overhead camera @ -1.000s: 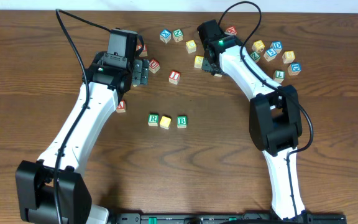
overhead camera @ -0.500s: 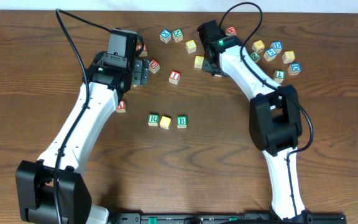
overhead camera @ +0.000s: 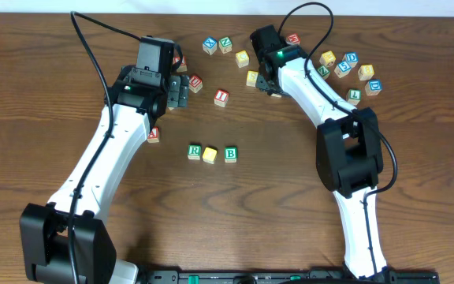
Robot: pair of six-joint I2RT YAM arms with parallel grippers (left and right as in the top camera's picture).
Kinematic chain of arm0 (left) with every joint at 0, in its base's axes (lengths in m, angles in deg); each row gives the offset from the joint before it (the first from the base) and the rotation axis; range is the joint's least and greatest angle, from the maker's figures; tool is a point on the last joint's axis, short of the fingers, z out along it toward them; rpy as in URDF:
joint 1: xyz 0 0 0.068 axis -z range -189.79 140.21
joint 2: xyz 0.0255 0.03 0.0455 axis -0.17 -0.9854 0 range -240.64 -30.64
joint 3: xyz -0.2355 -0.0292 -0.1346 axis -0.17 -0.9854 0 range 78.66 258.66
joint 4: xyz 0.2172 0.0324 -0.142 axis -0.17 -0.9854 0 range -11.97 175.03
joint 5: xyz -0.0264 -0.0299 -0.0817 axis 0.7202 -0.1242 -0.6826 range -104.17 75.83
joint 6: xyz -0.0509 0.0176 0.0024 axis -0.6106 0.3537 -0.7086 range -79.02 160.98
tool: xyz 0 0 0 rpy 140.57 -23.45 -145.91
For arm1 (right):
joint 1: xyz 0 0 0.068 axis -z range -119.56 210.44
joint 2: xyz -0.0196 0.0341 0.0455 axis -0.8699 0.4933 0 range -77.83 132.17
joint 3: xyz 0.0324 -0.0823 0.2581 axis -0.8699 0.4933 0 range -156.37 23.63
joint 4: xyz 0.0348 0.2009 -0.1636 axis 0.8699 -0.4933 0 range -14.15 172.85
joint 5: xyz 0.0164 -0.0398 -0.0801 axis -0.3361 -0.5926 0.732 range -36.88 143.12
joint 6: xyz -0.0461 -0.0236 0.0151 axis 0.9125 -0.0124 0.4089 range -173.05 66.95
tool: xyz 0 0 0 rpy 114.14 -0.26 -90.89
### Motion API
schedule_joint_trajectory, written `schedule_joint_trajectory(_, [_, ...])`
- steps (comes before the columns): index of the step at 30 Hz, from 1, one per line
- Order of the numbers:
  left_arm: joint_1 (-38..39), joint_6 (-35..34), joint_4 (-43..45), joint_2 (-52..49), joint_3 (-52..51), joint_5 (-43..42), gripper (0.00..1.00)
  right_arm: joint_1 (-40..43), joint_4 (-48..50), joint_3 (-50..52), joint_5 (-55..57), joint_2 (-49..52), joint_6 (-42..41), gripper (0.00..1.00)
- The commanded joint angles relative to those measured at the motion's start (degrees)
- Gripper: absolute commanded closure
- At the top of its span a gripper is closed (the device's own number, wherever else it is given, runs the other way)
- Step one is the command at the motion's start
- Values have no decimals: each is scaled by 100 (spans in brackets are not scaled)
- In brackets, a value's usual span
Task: Spell out ROBOT
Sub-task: 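Close the right gripper on the yellow O block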
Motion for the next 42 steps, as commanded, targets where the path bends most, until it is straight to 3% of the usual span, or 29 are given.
schedule_joint_trajectory(1, [-35,37,-20,142,105,72,4,-33,13,-87,33,92,-76,57])
schedule_joint_trajectory(25, [-35,37,-22,142,105,72,4,-63,122,-15,74,249,-52,58])
schedule_joint_trajectory(29, [-35,35,-20,142,105,72,4,-76,133,-15,74,249,-52,68])
schedule_joint_trajectory(42, [-35,37,-20,142,105,72,4,-66,131,-17,74,249,35,69])
